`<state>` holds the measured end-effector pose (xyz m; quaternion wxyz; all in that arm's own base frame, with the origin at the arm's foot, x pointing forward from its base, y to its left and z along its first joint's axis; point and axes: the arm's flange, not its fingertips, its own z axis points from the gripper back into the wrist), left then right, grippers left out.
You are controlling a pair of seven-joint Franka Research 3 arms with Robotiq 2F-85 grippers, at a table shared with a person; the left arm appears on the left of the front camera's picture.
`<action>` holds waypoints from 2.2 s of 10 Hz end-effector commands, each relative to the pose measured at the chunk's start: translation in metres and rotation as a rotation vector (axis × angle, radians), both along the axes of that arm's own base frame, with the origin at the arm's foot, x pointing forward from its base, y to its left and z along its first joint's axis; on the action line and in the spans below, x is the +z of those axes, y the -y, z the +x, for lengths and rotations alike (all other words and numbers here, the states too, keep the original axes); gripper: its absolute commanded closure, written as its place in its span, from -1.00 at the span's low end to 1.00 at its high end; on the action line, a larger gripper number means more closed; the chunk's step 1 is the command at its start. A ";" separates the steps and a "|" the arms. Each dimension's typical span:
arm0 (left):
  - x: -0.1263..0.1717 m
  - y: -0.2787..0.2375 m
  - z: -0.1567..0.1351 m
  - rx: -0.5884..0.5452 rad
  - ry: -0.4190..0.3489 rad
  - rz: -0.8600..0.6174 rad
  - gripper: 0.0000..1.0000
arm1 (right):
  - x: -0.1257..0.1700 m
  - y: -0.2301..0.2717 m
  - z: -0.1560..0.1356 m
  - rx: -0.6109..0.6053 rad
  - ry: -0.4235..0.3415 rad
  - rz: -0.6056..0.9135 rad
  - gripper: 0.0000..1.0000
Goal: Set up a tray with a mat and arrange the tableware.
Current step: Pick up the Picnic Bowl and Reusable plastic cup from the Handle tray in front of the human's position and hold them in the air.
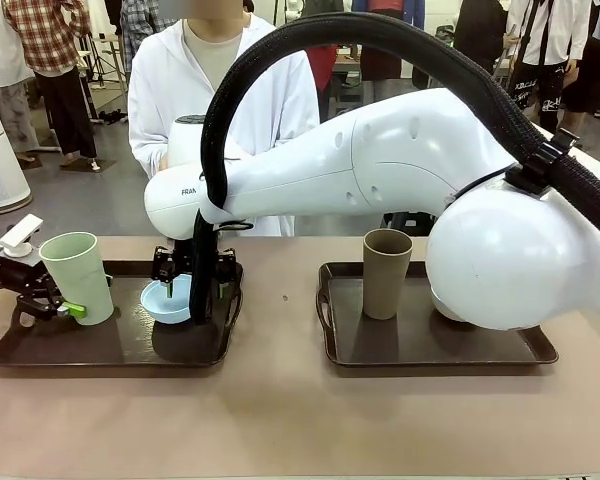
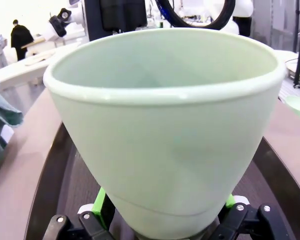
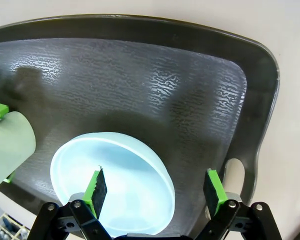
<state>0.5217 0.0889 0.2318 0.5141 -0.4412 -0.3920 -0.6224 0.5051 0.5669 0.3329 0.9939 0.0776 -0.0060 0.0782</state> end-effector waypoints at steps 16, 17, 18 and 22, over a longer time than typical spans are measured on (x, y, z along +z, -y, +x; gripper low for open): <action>0.047 -0.004 -0.019 0.018 0.055 0.003 1.00 | 0.081 0.015 -0.036 0.044 -0.008 0.037 1.00; 0.076 -0.003 -0.031 0.007 0.081 0.009 1.00 | 0.118 0.023 -0.051 0.034 0.025 0.048 1.00; 0.103 -0.001 -0.040 0.000 0.104 0.025 1.00 | 0.152 0.025 -0.065 0.028 0.074 0.044 1.00; 0.189 0.010 -0.080 0.001 0.215 0.050 1.00 | 0.220 0.027 -0.093 -0.027 0.112 0.019 1.00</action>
